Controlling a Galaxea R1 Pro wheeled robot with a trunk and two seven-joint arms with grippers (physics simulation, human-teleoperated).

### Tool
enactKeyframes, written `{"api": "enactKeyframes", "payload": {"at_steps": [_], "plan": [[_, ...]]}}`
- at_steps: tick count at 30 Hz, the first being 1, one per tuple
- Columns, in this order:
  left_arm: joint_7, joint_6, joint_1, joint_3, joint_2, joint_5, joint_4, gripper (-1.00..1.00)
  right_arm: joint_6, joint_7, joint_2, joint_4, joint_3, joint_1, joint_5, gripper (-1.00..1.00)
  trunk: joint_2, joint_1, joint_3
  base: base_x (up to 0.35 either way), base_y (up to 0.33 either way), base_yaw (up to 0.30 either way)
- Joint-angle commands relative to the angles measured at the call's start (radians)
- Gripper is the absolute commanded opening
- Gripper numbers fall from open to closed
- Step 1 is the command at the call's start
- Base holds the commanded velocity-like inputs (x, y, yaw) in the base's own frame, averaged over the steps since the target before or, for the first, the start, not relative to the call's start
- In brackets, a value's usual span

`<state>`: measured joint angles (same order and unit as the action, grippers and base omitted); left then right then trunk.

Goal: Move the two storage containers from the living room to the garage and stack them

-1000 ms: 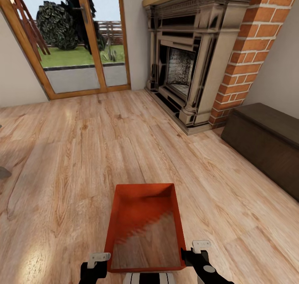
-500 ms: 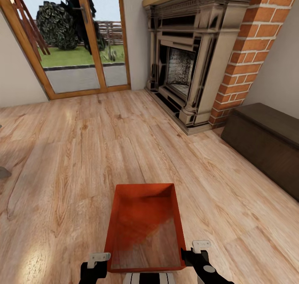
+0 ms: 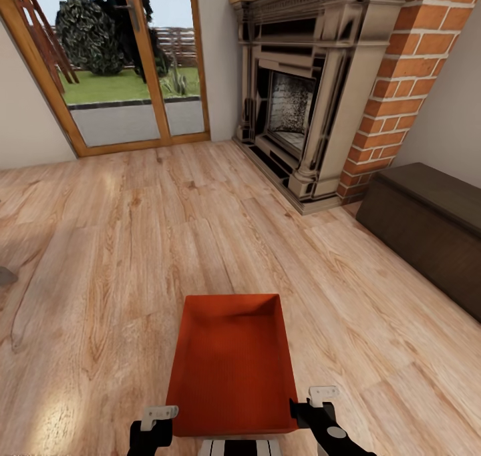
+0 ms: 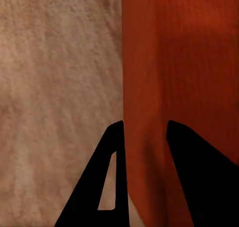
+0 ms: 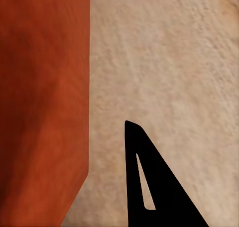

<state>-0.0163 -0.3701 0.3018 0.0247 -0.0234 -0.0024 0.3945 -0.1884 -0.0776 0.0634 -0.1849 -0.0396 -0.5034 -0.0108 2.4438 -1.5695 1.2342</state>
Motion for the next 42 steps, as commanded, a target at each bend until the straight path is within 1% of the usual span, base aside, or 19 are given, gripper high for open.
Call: {"api": "enactKeyframes", "payload": {"at_steps": [1,30,34,42], "plan": [[0.004,-0.003,0.000,0.011,0.000,0.007,0.000,-1.00,-0.003,-0.010,-0.001,0.001,0.010,-0.001,0.000,-1.00,0.000,0.000,0.001,0.000,0.000,0.000],[0.004,-0.003,0.000,0.011,0.000,0.007,0.001,-1.00,-0.003,-0.010,-0.001,0.001,0.010,-0.001,0.000,-1.00,0.000,0.000,0.001,0.000,0.000,0.000],[0.004,-0.003,0.000,0.011,0.000,0.007,0.001,-1.00,-0.003,-0.011,0.000,0.001,0.010,0.000,0.000,-1.00,-0.028,0.016,-0.012,0.000,0.000,0.000],[0.004,-0.004,0.000,0.011,0.000,0.007,0.002,-1.00,-0.003,-0.011,0.000,0.001,0.010,-0.001,0.000,-1.00,-0.028,0.016,-0.012,0.000,0.000,0.000]]}}
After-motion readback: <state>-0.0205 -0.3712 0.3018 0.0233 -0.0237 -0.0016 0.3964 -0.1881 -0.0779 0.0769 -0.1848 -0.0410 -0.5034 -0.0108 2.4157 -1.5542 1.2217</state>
